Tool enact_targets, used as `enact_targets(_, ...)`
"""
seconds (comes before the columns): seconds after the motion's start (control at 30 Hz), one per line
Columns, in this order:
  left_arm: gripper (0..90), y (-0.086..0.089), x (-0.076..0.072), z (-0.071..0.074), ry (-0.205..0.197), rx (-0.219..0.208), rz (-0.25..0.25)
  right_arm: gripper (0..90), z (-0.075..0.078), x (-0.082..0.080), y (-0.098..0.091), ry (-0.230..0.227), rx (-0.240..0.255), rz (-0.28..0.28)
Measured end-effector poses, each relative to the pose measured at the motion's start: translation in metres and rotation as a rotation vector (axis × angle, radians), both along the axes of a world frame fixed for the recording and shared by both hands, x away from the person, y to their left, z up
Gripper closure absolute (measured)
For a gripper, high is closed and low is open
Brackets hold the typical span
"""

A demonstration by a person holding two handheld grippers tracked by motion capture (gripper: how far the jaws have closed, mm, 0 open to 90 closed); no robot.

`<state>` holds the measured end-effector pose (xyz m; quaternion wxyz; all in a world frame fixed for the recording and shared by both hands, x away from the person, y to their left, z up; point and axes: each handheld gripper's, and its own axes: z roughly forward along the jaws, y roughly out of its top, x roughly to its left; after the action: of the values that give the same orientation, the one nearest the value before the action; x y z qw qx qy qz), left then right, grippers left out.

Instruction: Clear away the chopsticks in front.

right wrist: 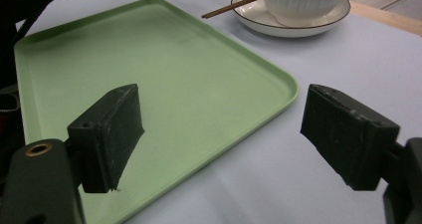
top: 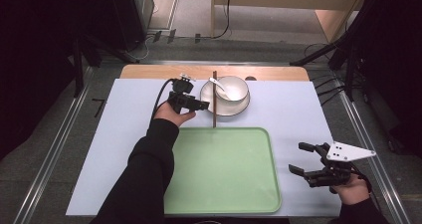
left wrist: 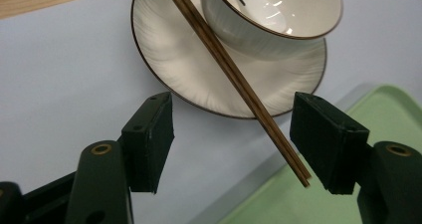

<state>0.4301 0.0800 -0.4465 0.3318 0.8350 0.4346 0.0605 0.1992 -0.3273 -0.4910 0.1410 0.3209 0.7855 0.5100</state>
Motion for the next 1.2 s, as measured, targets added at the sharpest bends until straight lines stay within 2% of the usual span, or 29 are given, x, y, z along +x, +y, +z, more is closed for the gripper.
enact_targets(0.13,41.2,-0.012,0.008,-0.006,0.001,0.01,0.015,17.4,0.0,0.0,0.0,-0.002,0.002,-0.001)
enact_targets(0.2,45.3,-0.015,0.01,-0.008,0.005,-0.004,0.03,17.4,0.0,0.0,-0.001,-0.003,0.003,-0.002)
enact_targets(0.27,50.1,-0.02,0.015,-0.015,0.031,-0.017,0.07,17.4,0.0,0.0,-0.001,-0.003,0.004,-0.005)
enact_targets(0.3,52.8,-0.02,0.015,-0.015,0.031,-0.017,0.07,17.4,0.0,0.0,-0.001,-0.003,0.004,-0.005)
enact_targets(0.4,60.1,-0.026,0.02,-0.025,0.07,-0.024,0.093,17.4,0.0,0.0,-0.002,-0.005,0.004,-0.004)
enact_targets(0.53,65.9,-0.03,0.022,-0.029,0.071,-0.018,0.112,17.4,0.0,0.0,-0.002,-0.005,0.008,-0.004)
enact_targets(0.83,67.1,-0.035,0.028,-0.032,0.083,-0.014,0.137,17.4,0.0,0.0,-0.002,-0.005,0.008,-0.001)
enact_targets(0.97,66.8,-0.036,0.03,-0.036,0.1,-0.029,0.147,17.4,0.0,0.0,-0.002,-0.004,0.008,0.001)
enact_targets(1.13,71.5,-0.039,0.031,-0.038,0.094,-0.024,0.166,17.4,0.0,0.001,-0.001,-0.003,0.008,0.003)
enact_targets(1.2,72.8,-0.04,0.033,-0.04,0.11,-0.024,0.18,17.4,0.0,0.0,-0.001,-0.003,0.008,0.003)
